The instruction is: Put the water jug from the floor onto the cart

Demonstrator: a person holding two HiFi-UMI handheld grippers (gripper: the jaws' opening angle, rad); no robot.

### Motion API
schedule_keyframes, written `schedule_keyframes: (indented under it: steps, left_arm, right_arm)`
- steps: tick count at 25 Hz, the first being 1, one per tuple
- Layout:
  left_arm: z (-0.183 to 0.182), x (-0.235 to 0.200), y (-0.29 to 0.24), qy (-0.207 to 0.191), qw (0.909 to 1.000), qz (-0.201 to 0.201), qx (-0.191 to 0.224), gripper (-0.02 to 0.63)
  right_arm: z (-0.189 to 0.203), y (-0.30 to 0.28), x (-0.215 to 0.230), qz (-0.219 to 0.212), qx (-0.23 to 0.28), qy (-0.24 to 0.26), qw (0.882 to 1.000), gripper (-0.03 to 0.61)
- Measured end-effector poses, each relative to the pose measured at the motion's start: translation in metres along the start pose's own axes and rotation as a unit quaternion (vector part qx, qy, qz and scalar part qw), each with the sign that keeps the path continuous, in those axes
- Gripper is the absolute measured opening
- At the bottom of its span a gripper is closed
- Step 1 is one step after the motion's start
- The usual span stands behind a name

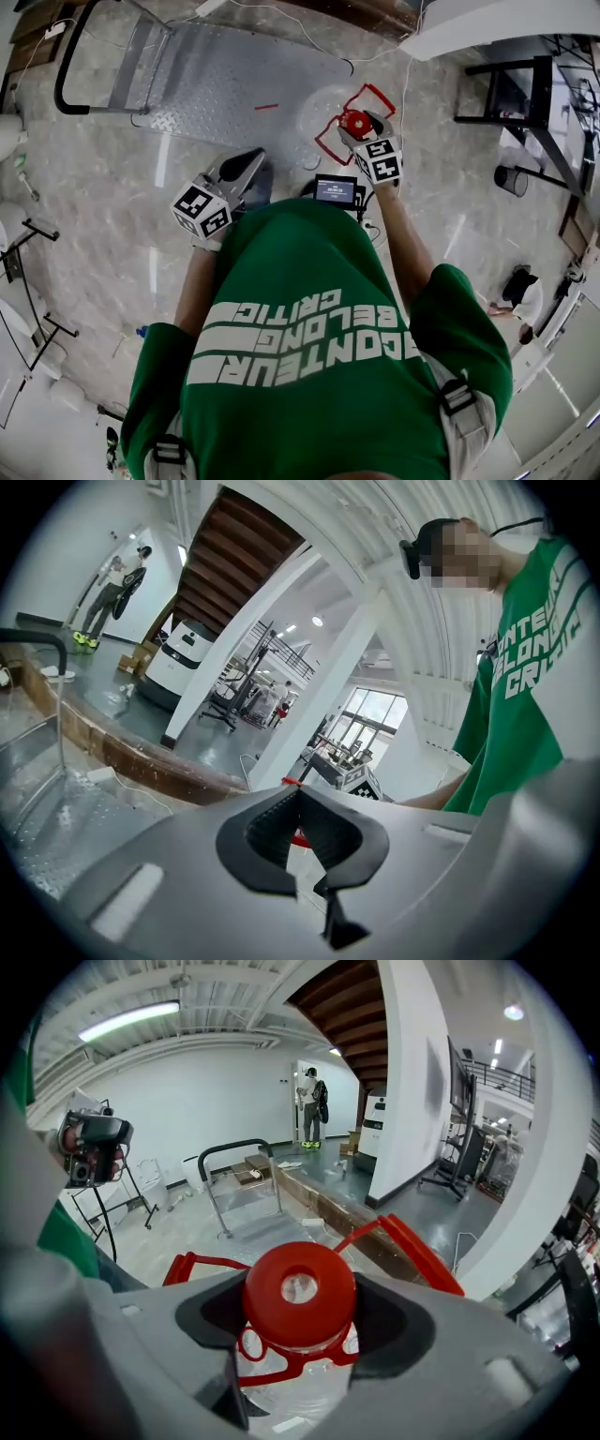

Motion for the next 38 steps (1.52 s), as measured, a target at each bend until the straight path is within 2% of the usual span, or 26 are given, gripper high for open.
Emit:
schedule_keyframes:
  steps: [4,12,18,31,38]
  left_arm:
    - [-0.010,-0.030,0.018,0.018,0.9997,-0.012,0.012,0.009]
    - [-0.029,-0.077,0.047,0.023,0.9992,-0.029,0.013,0.009]
    - [-0.034,-0.107,0.083,0.030,0.9968,-0.069,0.027,0.009]
    - [-0.020,-0.119,0.134,0.066,0.9827,-0.159,0.068,0.009]
    - [-0.008,-0.120,0.164,0.078,0.9742,-0.197,0.078,0.009]
  right_arm:
    - [-0.020,-0.032,-0.016,-0.017,-0.011,0.011,1.000,0.301]
    - [-0.047,-0.091,-0.040,-0.042,-0.039,0.035,0.998,0.301]
    - [-0.047,-0.144,-0.063,-0.070,-0.084,0.070,0.992,0.301]
    - [-0.047,-0.221,-0.095,-0.126,-0.160,0.119,0.972,0.301]
    - [-0.033,-0.257,-0.106,-0.128,-0.207,0.139,0.960,0.301]
Point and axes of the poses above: the fingertips, and each gripper's own axes: y backward along the fingers, x to its right, z out of its underside, the point moved 7 cm from there along y, backward along the fingers, and after that the axes turned 4 degrees about x, right-handed, at the moved point
